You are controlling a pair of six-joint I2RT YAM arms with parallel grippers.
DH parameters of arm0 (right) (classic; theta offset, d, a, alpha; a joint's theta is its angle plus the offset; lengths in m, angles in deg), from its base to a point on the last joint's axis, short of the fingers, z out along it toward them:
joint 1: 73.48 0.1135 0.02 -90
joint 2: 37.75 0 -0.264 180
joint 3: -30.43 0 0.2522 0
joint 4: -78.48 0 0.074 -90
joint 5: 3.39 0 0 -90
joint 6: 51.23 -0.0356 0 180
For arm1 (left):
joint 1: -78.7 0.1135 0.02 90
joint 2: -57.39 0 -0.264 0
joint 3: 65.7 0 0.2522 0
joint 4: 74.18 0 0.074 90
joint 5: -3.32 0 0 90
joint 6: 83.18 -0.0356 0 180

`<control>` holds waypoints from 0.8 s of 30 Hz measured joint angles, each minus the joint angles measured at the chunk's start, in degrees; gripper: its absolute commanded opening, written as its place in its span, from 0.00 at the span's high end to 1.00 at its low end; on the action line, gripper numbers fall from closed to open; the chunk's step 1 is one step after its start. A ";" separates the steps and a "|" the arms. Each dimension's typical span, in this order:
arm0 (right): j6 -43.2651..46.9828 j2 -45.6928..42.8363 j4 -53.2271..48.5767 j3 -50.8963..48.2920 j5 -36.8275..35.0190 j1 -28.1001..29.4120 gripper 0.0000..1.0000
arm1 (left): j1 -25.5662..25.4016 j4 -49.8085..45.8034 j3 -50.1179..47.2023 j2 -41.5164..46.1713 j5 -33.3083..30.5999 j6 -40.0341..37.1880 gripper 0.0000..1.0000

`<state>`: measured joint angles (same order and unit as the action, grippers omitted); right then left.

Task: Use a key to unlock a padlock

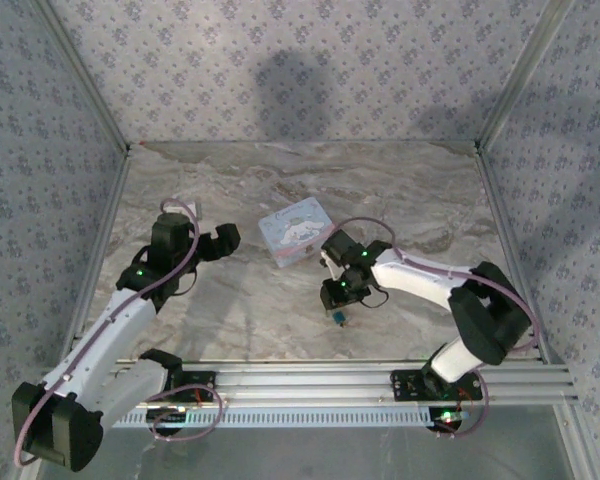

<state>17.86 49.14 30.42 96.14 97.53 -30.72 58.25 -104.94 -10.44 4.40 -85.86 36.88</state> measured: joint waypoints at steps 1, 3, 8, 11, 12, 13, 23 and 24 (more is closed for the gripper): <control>0.00 -1.22 -0.07 0.07 -0.26 -0.42 0.58 | 0.15 0.00 0.15 0.00 0.07 0.11 0.02; 0.22 -3.87 -0.26 0.24 -1.09 -1.64 0.54 | 0.39 0.00 0.59 0.00 0.37 0.42 0.02; 1.38 -10.58 -0.63 0.50 -3.89 -5.81 0.43 | 1.70 -0.85 2.01 0.02 1.05 0.57 0.02; 2.16 -15.89 -0.37 0.48 -6.36 -8.90 0.34 | 3.13 -1.49 2.84 0.11 1.05 0.55 0.02; 2.58 -18.01 0.22 0.33 -7.19 -10.14 0.31 | 3.74 -1.55 3.06 0.20 0.98 0.46 0.02; 2.89 -20.17 1.31 -0.07 -8.00 -11.43 0.28 | 4.39 -1.57 3.19 0.39 0.79 0.33 0.02; 7.10 -33.40 19.06 -15.04 -15.28 -26.34 0.00 | 7.30 5.11 -0.15 1.92 -7.37 -7.82 0.02; 7.93 -33.38 21.38 -16.90 -16.02 -27.87 0.00 | 7.45 6.75 -1.68 2.08 -8.48 -8.68 0.02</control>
<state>25.80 15.77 51.79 79.24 81.51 -58.59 65.71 -98.18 -12.12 6.48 -94.34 28.20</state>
